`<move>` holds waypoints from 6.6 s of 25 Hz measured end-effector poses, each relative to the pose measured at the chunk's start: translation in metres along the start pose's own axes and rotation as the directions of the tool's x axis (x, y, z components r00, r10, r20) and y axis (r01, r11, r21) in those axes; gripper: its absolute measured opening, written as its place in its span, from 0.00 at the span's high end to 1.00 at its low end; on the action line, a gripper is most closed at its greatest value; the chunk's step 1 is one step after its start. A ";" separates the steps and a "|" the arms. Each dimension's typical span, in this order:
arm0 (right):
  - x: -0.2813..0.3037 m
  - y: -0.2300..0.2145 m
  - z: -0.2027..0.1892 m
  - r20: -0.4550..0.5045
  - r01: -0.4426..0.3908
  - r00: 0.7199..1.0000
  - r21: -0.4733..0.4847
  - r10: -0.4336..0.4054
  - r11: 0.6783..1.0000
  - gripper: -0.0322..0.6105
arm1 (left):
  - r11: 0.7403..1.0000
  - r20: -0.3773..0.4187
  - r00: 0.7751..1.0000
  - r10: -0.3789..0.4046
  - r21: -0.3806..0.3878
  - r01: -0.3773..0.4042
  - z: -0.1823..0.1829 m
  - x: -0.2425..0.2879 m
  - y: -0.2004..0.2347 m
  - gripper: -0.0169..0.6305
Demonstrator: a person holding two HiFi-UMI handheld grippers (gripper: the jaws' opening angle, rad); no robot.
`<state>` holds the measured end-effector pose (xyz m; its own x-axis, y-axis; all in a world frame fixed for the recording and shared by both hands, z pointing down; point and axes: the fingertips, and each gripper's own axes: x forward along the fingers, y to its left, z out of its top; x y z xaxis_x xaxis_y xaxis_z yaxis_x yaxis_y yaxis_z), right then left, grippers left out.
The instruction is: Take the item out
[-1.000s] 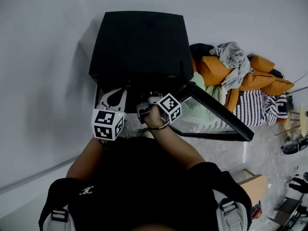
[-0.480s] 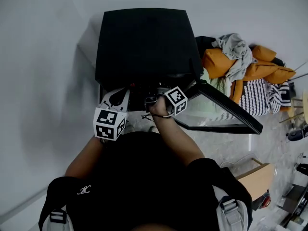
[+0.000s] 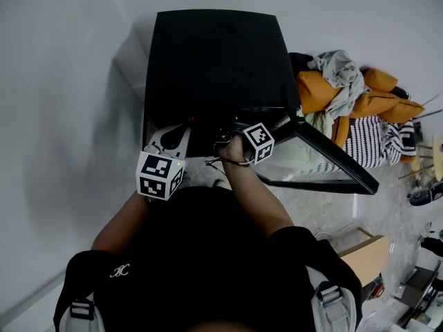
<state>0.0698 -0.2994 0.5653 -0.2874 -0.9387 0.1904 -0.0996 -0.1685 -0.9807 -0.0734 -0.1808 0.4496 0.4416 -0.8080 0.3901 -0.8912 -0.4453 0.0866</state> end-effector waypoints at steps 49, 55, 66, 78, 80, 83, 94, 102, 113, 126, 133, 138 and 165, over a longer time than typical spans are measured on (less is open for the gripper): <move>-0.052 -0.012 -0.008 -0.087 0.033 0.996 -0.025 -0.035 0.999 0.88 | 0.996 -0.039 0.996 -0.084 -0.043 0.082 -0.026 -0.001 -0.030 0.96; -0.081 -0.011 -0.034 -0.204 0.032 0.978 -0.023 -0.036 0.999 0.81 | 0.994 -0.068 0.994 -0.089 -0.063 0.084 -0.043 0.007 -0.028 0.96; -0.060 0.042 -0.012 -0.180 -0.047 0.984 -0.201 0.011 0.978 0.81 | 0.993 -0.090 0.995 -0.044 -0.112 0.033 -0.079 0.041 0.000 0.96; -0.037 0.026 -0.004 -0.173 0.055 0.980 -0.239 -0.099 0.969 0.81 | 0.933 -0.029 0.990 -0.138 -0.338 0.120 -0.090 0.064 0.000 0.96; -0.036 0.027 -0.004 -0.175 0.055 0.979 -0.251 -0.101 0.966 0.81 | 0.866 0.060 0.984 -0.170 -0.468 0.179 -0.082 0.061 0.000 0.96; -0.034 0.028 -0.005 -0.177 0.053 0.979 -0.254 -0.100 0.966 0.81 | 0.717 0.172 0.966 -0.194 -0.647 0.259 -0.077 0.060 0.004 0.88; -0.026 0.023 -0.008 -0.191 0.081 0.972 -0.280 -0.139 0.957 0.81 | 0.486 0.235 0.971 -0.049 -0.843 0.228 -0.085 0.070 0.040 0.77; -0.024 0.024 -0.010 -0.196 0.086 0.970 -0.286 -0.146 0.954 0.82 | 0.504 0.188 0.982 -0.008 -0.847 0.167 -0.087 0.073 0.048 0.77; -0.025 0.018 -0.009 -0.198 0.124 0.962 -0.301 -0.190 0.945 0.94 | 0.521 0.179 0.984 -0.027 -0.837 0.167 -0.086 0.074 0.046 0.77; -0.037 0.013 -0.011 -0.221 0.110 0.960 -0.274 -0.174 0.956 0.93 | 0.521 0.173 0.985 -0.028 -0.838 0.162 -0.085 0.073 0.047 0.77; -0.030 0.017 -0.016 -0.232 0.135 0.952 -0.269 -0.200 0.954 0.91 | 0.523 0.175 0.984 -0.027 -0.837 0.163 -0.086 0.074 0.046 0.77; -0.027 0.018 -0.016 -0.245 0.150 0.946 -0.251 -0.212 0.956 0.91 | 0.523 0.176 0.984 -0.028 -0.836 0.164 -0.085 0.073 0.046 0.77; -0.027 0.009 -0.028 -0.212 0.333 0.909 -0.144 -0.358 0.932 0.91 | 0.512 0.175 0.984 -0.029 -0.843 0.165 -0.084 0.074 0.045 0.77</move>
<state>0.0497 -0.2670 0.5523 -0.4274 -0.7295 0.5341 -0.3262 -0.4265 -0.8436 -0.0898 -0.2285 0.5596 0.4782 -0.8500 0.2210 -0.4711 -0.0359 0.8814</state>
